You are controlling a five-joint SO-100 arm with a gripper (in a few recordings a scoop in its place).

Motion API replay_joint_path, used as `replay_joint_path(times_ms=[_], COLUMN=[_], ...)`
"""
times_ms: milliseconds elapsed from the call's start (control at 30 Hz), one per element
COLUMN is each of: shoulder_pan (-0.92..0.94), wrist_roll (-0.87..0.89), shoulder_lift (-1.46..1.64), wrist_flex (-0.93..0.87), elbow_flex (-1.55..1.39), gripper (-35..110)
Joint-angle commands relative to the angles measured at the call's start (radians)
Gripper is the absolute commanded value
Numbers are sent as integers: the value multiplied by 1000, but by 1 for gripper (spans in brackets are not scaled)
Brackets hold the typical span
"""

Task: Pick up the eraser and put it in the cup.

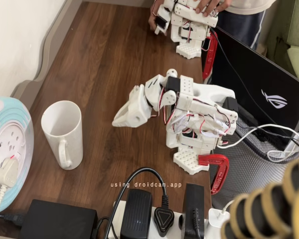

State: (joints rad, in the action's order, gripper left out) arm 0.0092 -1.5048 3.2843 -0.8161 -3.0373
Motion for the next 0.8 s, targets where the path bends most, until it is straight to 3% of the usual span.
replay_joint_path(times_ms=[0,767], shoulder_pan=[23,-12], wrist_roll=[-34,-35], shoulder_lift=[20,17], wrist_flex=[-25,-26], elbow_flex=[-17,-15], gripper=[0,0])
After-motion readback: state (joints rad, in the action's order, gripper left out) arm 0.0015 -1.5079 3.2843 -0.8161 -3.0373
